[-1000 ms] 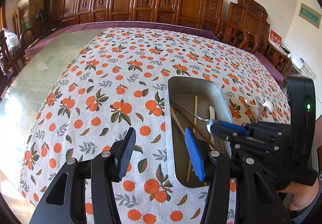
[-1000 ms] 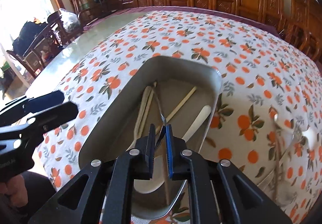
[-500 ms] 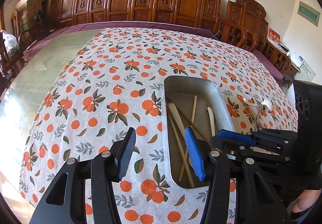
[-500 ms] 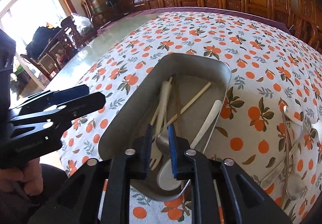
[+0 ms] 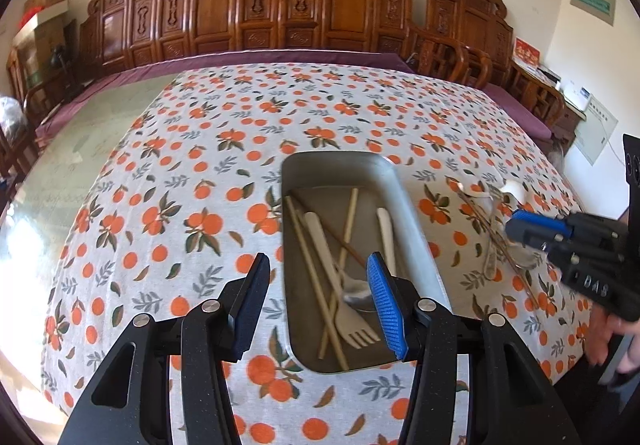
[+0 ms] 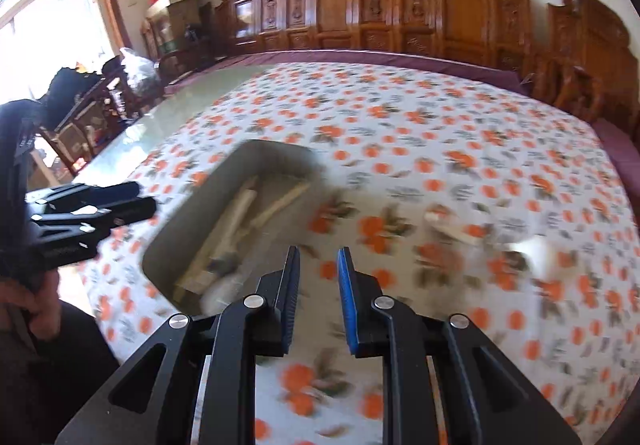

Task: Organize utensils
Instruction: 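Grasp a wooden chopstick with the right tool while the left moves to the pile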

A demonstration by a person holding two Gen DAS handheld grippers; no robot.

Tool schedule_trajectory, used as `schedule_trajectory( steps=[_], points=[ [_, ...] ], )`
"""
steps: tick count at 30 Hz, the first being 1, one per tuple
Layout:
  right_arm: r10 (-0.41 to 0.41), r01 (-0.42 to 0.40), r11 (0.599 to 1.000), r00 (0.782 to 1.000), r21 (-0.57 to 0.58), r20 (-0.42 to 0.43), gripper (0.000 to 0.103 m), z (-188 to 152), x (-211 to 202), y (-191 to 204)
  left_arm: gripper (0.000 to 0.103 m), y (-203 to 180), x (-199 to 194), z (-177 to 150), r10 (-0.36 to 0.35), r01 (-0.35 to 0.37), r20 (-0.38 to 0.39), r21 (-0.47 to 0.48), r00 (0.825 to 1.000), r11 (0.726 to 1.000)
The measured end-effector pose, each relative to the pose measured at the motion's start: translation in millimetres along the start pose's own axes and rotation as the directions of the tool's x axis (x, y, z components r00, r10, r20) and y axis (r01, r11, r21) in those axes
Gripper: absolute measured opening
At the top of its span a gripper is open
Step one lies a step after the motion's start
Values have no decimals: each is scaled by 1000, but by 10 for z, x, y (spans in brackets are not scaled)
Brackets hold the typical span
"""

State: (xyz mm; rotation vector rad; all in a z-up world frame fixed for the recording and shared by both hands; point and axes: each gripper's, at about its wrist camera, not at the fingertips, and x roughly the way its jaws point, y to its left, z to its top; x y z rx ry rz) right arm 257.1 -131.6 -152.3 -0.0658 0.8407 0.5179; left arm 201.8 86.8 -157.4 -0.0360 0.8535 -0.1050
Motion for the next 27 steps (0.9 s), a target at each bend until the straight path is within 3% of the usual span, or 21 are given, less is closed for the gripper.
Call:
schedule_trajectory(
  steps=[4, 6, 11, 25, 27],
  points=[
    [-66, 66, 998, 998, 9, -6, 22, -123, -110, -367, 48, -164, -21, 12, -16, 16, 4, 21, 1000, 1000],
    [-93, 94, 995, 996, 16, -12, 22, -187, -143, -529, 55, -243, -30, 15, -23, 23, 7, 29, 1000, 999],
    [-109, 110, 993, 993, 31, -41, 22, -390, -90, -765, 56, -437, -45, 22, -34, 33, 12, 51, 999, 998],
    [-34, 37, 999, 994, 28, -107, 21, -561, 330, -687, 56, -940, 62, -96, -32, 37, -35, 141, 999, 989],
    [-49, 53, 998, 989, 24, -139, 13, -572, 423, -668, 56, -968, 80, -107, -27, 33, -43, 147, 999, 989]
  ],
)
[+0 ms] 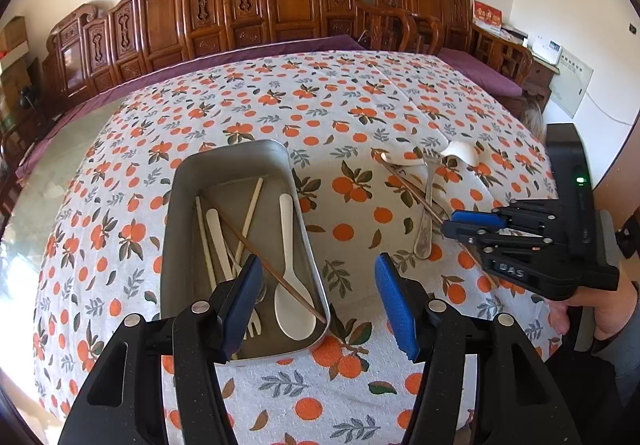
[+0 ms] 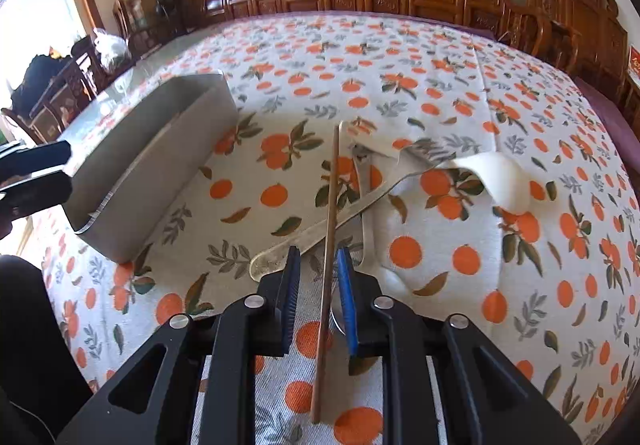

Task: Organize utensils
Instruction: 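Grasp a wooden chopstick with the right tool while the left moves to the pile, then grasp a metal fork with the left tool while the right holds the chopstick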

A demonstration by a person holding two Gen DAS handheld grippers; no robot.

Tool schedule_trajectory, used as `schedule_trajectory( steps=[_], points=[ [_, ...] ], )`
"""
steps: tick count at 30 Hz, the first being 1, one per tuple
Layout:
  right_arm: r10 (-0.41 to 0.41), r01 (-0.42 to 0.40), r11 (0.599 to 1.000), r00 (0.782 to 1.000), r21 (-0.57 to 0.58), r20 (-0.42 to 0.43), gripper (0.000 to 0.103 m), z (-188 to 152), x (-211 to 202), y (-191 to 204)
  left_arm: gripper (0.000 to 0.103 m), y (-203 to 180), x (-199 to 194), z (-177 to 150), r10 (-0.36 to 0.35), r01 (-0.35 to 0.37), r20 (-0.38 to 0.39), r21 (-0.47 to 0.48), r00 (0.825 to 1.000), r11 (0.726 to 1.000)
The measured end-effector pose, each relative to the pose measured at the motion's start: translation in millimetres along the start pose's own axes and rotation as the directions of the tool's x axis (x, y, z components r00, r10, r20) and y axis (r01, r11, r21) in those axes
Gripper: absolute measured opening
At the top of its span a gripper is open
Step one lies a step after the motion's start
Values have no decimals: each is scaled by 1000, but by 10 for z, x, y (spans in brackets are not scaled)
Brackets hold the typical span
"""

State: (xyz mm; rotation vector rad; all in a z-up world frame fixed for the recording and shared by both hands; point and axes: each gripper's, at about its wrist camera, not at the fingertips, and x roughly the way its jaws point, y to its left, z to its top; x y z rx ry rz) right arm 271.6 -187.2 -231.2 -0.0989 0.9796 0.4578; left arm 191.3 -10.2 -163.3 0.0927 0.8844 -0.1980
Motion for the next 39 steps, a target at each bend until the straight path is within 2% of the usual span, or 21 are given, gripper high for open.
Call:
schedule_trajectory(
  steps=[3, 9, 13, 17, 20, 26, 31, 33, 39],
  points=[
    [-12, 12, 1000, 1000, -14, -23, 7, -1, 81, 25, 56, -21, 33, -9, 4, -4, -13, 5, 1000, 1000],
    [-6, 5, 1000, 1000, -26, -29, 6, 9, 107, 33, 56, -67, 85, 2, 9, -8, -29, 12, 1000, 1000],
    [28, -28, 1000, 999, -2, 32, 6, 44, -102, -40, 56, -134, 143, 40, 1, 0, -41, 20, 999, 1000],
    [22, -27, 999, 994, 46, 110, 6, 88, -351, -292, 56, -252, 255, 142, -11, 13, -53, 42, 999, 999],
    [-13, 2, 997, 990, 79, 137, 6, 104, -443, -505, 56, -381, 371, 255, -30, 34, -59, 60, 998, 998],
    [-54, 32, 987, 989, 160, 139, 6, 72, -454, -898, 56, -697, 653, 479, -71, 79, -78, 105, 994, 991],
    [-54, 32, 982, 991, 185, 119, 6, 10, -398, -1015, 45, -923, 949, 652, -96, 109, -104, 129, 990, 986],
    [-49, 26, 981, 992, 192, 116, 6, -1, -381, -1041, 37, -977, 1063, 708, -102, 118, -117, 131, 988, 984],
    [-29, 3, 977, 993, 214, 116, 6, -6, -356, -1096, 30, -1168, 1376, 806, -118, 141, -154, 150, 981, 979]
  ],
)
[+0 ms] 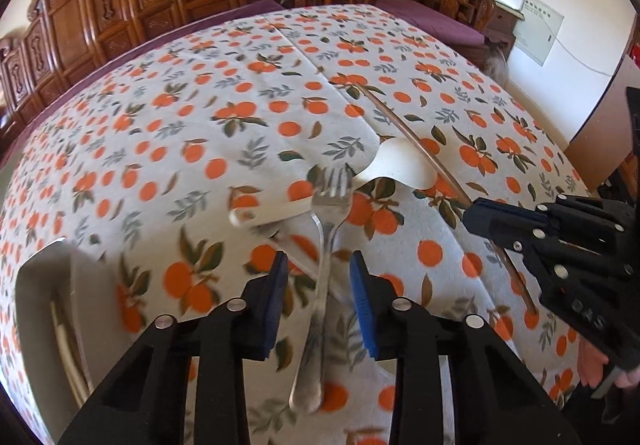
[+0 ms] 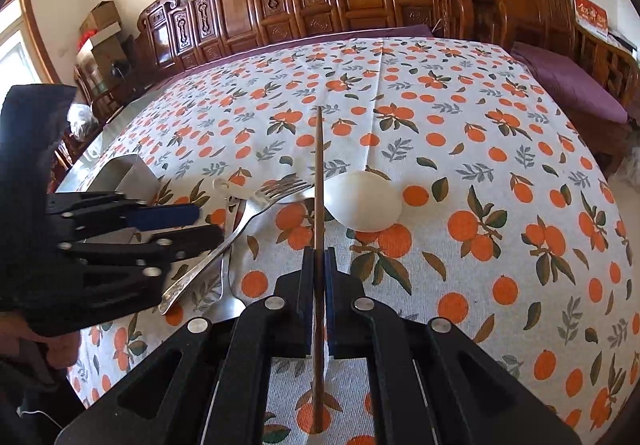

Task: Organize utensils
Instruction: 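Grasp a metal fork with the left tool while the right holds the chopstick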

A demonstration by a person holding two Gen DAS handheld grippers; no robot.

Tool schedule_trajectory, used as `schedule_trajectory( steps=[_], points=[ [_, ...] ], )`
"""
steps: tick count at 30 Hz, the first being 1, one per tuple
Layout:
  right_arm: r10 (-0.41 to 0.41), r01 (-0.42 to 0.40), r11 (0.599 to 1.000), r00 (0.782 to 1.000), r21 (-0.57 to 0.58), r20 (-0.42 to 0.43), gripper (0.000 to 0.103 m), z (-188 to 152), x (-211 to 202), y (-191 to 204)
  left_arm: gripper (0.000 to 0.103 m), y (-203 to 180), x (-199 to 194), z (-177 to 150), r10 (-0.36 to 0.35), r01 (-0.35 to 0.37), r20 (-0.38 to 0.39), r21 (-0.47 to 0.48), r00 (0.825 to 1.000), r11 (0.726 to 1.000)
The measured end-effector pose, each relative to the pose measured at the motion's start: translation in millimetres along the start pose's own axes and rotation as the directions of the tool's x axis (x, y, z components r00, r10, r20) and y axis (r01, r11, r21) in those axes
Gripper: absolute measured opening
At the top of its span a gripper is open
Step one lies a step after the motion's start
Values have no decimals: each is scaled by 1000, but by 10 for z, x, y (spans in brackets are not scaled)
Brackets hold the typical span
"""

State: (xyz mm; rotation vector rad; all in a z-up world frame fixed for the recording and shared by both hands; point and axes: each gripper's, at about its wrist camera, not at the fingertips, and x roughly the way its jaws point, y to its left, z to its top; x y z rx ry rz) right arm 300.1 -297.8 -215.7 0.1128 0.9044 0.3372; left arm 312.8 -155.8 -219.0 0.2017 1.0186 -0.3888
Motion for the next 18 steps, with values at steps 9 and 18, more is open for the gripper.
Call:
schedule_trajectory(
  steps=[9, 18],
  points=[
    [24, -24, 1000, 1000, 13, -1, 6, 19, 15, 7, 20, -33, 281, 89, 3, -3, -40, -3, 999, 1000],
    [30, -30, 999, 1000, 15, -1, 6, 18, 21, 16, 8, -88, 351, 100, 20, -19, -38, 32, 999, 999]
  ],
)
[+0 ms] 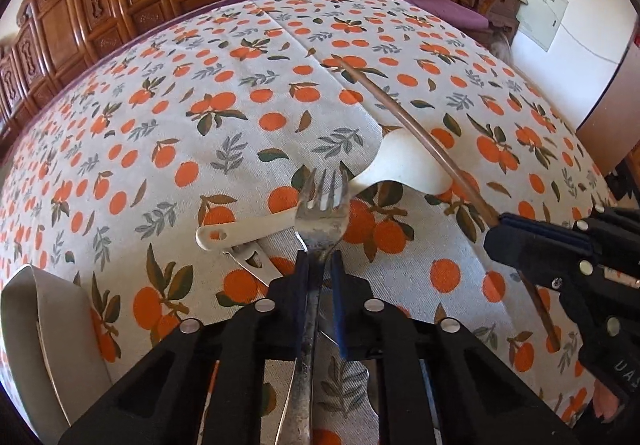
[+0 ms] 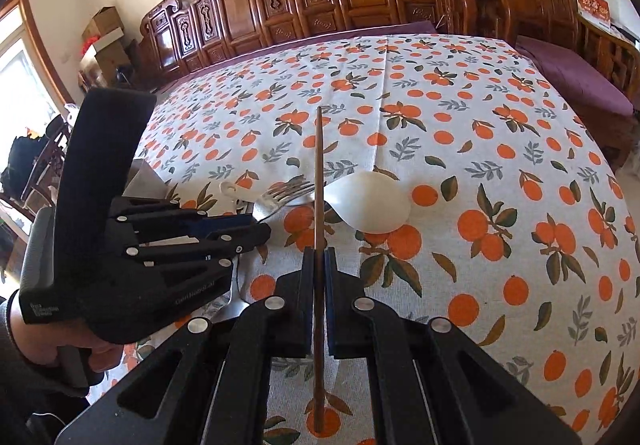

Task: Organize utensils
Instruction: 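Grasp a metal fork with the left tool while the right holds the chopstick, then carry the metal fork over the tray and lower it with the left tool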

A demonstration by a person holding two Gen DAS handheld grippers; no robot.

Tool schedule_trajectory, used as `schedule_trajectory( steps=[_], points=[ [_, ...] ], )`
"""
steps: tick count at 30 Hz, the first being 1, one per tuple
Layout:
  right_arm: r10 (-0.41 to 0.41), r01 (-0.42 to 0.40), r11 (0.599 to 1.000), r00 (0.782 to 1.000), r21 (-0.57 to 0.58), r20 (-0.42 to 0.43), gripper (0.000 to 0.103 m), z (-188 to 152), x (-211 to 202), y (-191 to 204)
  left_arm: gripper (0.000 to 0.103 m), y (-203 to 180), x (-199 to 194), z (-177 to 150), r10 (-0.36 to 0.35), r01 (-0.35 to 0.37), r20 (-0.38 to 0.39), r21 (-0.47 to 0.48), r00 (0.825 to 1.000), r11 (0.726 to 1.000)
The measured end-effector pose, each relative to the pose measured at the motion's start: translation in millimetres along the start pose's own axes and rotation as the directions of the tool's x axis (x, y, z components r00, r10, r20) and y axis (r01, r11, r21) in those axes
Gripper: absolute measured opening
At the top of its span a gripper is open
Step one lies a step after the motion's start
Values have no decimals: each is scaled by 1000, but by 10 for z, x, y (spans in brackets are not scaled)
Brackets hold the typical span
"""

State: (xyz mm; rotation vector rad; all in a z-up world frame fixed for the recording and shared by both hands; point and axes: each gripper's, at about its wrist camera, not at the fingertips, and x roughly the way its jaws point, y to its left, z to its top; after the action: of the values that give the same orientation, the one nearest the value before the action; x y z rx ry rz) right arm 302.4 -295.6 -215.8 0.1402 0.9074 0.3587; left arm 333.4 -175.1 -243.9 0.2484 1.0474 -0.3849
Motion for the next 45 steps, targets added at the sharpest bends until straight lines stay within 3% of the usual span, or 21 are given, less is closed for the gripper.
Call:
schedule_trajectory(
  steps=[9, 22, 34, 45],
  points=[
    [-6, 6, 1000, 1000, -15, -3, 6, -3, 16, 61, 7, 26, -242, -176, -25, 25, 19, 7, 1000, 1000],
    [-8, 8, 999, 1000, -52, 11, 6, -18, 10, 293, 7, 302, -905, -448, -28, 38, 151, -59, 988, 998],
    [-16, 16, 995, 1000, -101, 8, 6, -68, 43, 478, 6, 454, -1225, -552, -9, 33, 241, -97, 971, 995],
    [-25, 25, 993, 1000, -119, -1, 6, -106, 56, 511, 6, 506, -1078, -408, 14, 11, 238, -104, 971, 994]
  ],
)
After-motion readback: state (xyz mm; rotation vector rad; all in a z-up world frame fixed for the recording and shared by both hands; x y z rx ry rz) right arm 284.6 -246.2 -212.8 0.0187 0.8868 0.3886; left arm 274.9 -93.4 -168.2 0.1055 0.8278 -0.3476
